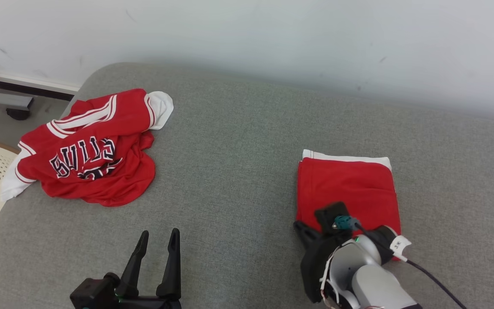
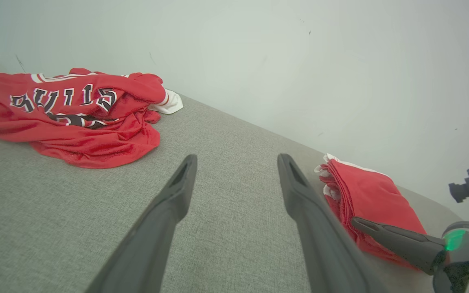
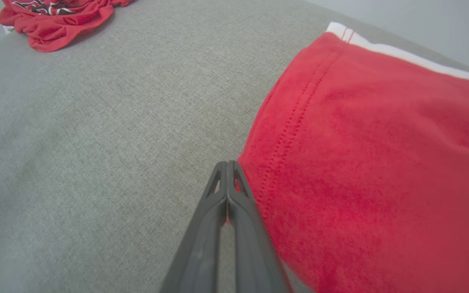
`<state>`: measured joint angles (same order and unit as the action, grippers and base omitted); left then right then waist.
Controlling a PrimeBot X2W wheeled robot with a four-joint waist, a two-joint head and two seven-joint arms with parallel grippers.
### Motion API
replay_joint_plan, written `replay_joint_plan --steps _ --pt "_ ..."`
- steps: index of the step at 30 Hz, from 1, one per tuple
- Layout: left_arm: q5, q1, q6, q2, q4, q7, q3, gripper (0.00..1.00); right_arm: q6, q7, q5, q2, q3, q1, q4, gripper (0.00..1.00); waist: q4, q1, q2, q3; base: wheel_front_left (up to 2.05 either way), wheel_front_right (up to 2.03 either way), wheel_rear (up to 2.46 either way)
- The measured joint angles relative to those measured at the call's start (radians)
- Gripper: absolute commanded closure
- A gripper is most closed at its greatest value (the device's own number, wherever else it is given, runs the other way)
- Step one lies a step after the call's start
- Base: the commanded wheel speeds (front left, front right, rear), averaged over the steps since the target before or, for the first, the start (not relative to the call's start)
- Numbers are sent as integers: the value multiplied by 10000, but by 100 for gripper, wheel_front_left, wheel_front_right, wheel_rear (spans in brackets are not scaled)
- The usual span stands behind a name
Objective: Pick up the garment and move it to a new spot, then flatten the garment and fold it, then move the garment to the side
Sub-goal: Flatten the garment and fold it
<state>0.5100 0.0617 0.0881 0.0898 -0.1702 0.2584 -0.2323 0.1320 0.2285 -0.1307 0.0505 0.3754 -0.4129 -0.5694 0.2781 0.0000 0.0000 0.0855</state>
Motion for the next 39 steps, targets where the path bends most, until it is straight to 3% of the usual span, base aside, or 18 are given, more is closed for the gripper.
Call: replay_joint_plan --steps 7,11,13,14,22,25,32,39 --pt "23 -58 -31 48 12 10 -12 0 0 -59 -1145 0 1097 -4 -115 100 -20 0 0 -172 0 0 0" --pt "29 -187 -63 119 46 10 25 0 0 -232 -2036 -2 1110 -180 230 96 -118 0 0 -269 0 0 0" --pt "35 -211 -96 163 90 12 96 0 0 -466 -2054 -10 775 -227 495 15 -198 -1 0 -334 0 0 0" --pt "35 -218 -111 180 136 13 128 0 0 -541 -2057 -13 522 -210 614 0 -249 0 0 -368 0 0 0" --pt "-178 -430 -268 303 422 42 418 0 0 -920 -1369 -6 -1632 771 1958 0 -716 -1 0 -636 0 0 0" --pt "-502 -599 -384 399 604 42 748 0 -2 -1469 -1363 -2 -2748 1827 3292 0 -1051 -1 0 -782 0 0 0" --pt "-1074 -838 -441 430 769 42 1212 0 0 -2320 -1413 -6 -3492 3372 4648 0 -1605 -1 0 -936 0 0 0" --pt "-1421 -1195 -199 408 543 42 1641 0 -2 -2742 -1045 -6 -3678 4202 4972 0 -2180 -1 0 -1061 0 0 0"
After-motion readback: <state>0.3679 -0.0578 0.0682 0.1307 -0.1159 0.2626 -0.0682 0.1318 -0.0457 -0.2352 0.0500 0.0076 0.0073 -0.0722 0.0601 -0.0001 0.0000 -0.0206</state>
